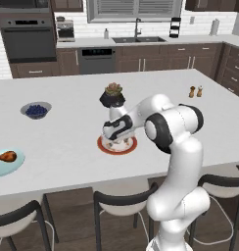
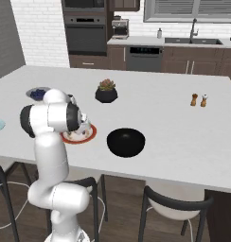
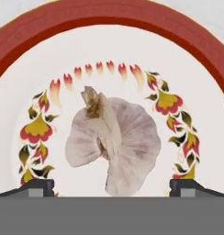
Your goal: Pick the chicken drumstick and garlic from their plates and place them in the bowl. Then put the bowl in the fridge.
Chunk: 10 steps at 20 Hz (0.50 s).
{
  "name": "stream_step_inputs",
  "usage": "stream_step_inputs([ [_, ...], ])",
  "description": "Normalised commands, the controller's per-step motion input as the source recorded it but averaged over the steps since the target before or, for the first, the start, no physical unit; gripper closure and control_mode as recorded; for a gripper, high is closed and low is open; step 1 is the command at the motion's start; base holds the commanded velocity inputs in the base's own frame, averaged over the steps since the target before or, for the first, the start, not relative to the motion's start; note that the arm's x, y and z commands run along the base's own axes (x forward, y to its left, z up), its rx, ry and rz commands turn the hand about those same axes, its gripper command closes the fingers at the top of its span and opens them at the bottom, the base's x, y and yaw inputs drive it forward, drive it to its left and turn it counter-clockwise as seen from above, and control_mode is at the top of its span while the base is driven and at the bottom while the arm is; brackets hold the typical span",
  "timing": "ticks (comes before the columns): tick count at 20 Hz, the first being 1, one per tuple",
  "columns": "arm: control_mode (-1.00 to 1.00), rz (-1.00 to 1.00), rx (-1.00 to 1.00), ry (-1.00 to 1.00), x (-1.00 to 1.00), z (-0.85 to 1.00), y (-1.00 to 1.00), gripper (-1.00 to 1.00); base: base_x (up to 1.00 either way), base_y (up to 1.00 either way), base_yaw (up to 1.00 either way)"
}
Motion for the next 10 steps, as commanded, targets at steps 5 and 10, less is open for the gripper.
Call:
stream_step_inputs([
  [5, -1.0, 0.0, 0.01, 0.0, 0.29, -0.41, 0.08, -1.0, 0.0, 0.0, 0.0],
  [10, -1.0, 0.0, 0.01, 0.0, 0.38, -0.15, 0.0, -1.0, 0.0, 0.0, 0.0],
])
